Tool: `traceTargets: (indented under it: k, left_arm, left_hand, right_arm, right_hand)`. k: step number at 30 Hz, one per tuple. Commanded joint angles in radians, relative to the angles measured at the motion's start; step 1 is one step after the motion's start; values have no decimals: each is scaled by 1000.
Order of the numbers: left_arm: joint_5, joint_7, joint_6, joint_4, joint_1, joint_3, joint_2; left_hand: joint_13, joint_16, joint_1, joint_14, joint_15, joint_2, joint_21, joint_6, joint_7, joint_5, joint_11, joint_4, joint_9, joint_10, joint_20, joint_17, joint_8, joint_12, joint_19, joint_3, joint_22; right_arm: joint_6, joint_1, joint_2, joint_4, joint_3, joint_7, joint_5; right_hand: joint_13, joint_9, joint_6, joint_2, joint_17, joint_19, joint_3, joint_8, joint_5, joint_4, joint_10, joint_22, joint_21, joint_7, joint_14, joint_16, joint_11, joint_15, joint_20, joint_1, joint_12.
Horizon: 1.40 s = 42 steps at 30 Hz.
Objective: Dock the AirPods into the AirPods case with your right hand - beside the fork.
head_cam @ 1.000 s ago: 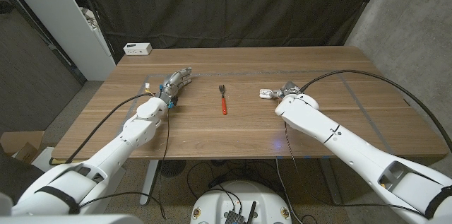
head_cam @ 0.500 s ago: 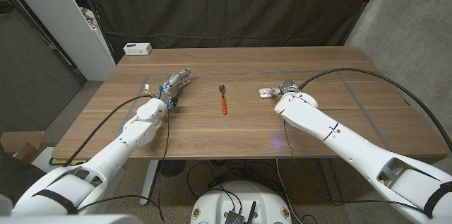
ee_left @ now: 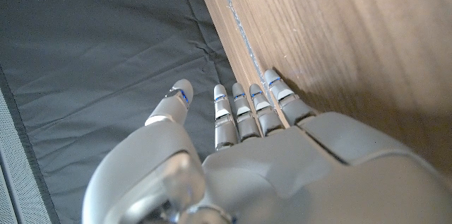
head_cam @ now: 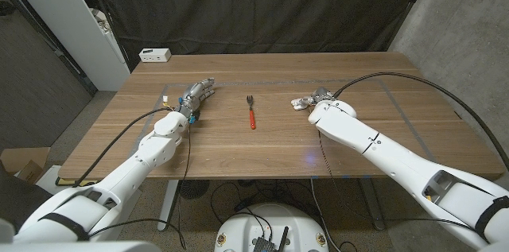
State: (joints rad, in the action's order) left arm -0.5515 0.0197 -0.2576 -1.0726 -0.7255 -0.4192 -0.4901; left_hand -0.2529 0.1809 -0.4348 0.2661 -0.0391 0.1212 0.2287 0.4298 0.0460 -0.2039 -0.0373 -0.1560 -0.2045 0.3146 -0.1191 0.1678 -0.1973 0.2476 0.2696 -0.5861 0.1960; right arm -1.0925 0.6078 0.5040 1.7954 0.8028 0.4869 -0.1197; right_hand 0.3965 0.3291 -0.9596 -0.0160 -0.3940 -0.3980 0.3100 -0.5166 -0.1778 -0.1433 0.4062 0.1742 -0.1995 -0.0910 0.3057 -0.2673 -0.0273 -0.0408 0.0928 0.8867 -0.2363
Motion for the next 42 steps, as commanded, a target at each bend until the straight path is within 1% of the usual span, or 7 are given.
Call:
traceTargets:
  k: [1, 9, 15, 21, 26, 31, 42]
  left_arm:
    - [-3, -14, -1, 34, 17, -2, 7]
    - [-6, -26, -7, 52, 26, 0, 7]
    - [-8, -42, -21, 79, 38, -2, 15]
    - [-6, -54, -35, 99, 49, -4, 19]
    - [-8, -62, -42, 105, 51, -5, 23]
    - [-9, -54, -43, 86, 36, -2, 18]
    - [-12, -35, -30, 42, 8, 3, 6]
  left_hand:
    - [-3, 0, -2, -1, -20, -6, 0, 3, 4, -5, -3, 1, -3, 5, -8, 1, -3, -3, 2, 3, -1]
    - [-3, 0, -2, -2, -19, -6, 0, 4, 2, -6, -6, 1, -3, 5, -9, 1, -3, -3, 1, 4, -1]
    - [-3, 0, -1, -1, -20, -7, -1, 3, 3, -6, -4, 1, -2, 4, -10, 1, -3, -4, 0, 5, -1]
    - [-3, 0, 0, -2, -21, -8, -1, 6, 4, -7, -5, 2, -2, 5, -10, 1, -4, -3, 1, 7, -1]
    - [-4, 0, -1, -2, -21, -7, -1, 4, 4, -7, -7, 2, -2, 6, -12, 1, -3, -3, 1, 7, -1]
    - [-4, 0, -1, -2, -22, -6, 0, 4, 3, -8, -6, 2, -2, 7, -12, 1, -3, -3, 1, 7, -1]
    - [-5, 0, -2, -1, -21, -5, 0, 3, 6, -8, -3, 2, -2, 6, -13, 1, -3, -3, 1, 7, 0]
  right_arm:
    - [-8, -50, -2, -41, 34, -70, -13]
    - [-47, -67, -5, -44, 37, -84, -24]
    - [-75, -52, 8, 1, 21, -79, -36]
    - [-94, -29, 27, 68, 1, -63, -45]
    - [-59, -9, 36, 73, -9, -45, -42]
    - [-24, 3, 61, 83, -2, -48, -35]
    - [52, 20, 43, 34, -13, -18, -9]
  right_hand:
    - [0, 0, 11, 1, -1, 6, -7, 7, -3, -1, -4, 5, 1, 1, -10, 5, 4, -49, 0, -15, 1]
    - [-4, -8, 56, 2, -1, 11, -13, 31, -3, 2, -18, 4, 1, 3, -18, 7, 14, -49, -5, -28, 10]
    - [-7, -4, 99, 11, 1, 16, -21, 47, -3, 5, -32, 4, 2, 13, -32, 13, 33, -43, -7, -43, 16]
    - [-8, 5, 150, 17, 3, 26, -26, 63, -3, 8, -51, 4, 5, 25, -41, 19, 38, -36, 2, -61, 23]
    - [-8, 9, 173, 4, 1, 27, -22, 71, -5, 11, -51, 4, 4, 21, -38, 16, 35, -40, 4, -63, 21]
    - [-6, 6, 241, -12, 1, 28, -14, 103, -8, 2, -56, 3, 3, -1, -30, 11, 34, -48, 1, -51, 20]
    - [-7, -4, 230, -22, 4, 12, -7, 110, -7, -6, -47, 2, -3, 16, -14, 4, 29, -52, -5, -36, 14]
